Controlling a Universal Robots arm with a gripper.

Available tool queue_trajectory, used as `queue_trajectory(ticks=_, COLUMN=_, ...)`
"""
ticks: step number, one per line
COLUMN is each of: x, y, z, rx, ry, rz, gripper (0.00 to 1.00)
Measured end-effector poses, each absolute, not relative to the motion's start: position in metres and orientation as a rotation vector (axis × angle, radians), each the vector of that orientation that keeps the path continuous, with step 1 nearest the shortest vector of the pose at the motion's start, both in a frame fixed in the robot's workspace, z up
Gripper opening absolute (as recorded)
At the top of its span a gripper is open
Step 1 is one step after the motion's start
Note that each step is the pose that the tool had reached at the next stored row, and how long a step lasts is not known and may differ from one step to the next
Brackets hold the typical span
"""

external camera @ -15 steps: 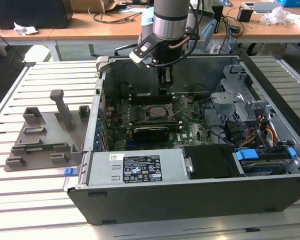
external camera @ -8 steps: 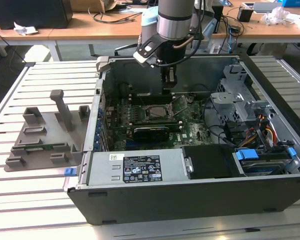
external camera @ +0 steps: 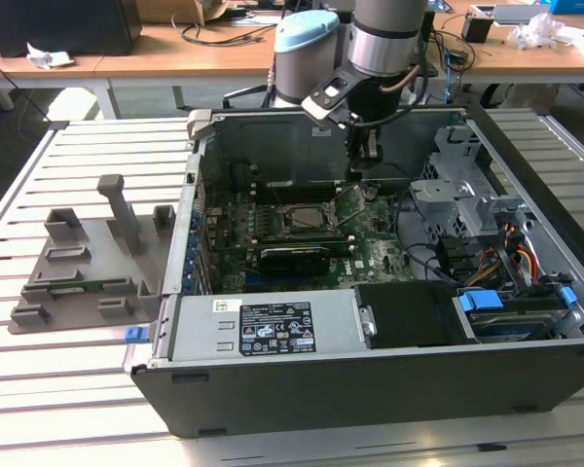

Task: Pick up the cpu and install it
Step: 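Close the cpu cover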

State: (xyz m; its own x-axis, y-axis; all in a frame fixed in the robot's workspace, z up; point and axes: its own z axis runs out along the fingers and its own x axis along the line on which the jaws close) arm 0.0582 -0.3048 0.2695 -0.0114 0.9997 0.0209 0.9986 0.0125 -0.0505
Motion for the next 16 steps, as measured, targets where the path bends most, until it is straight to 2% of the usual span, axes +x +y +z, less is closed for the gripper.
queue_trajectory(ticks=7, x=0.088, y=-0.305, z=0.265, rx=-2.161, ry=-2.206, rz=0.082, gripper=0.11)
queue_trajectory(ticks=16, x=0.092, y=-0.305, z=0.244, rx=-2.128, ry=-2.235, rz=0.092, gripper=0.11)
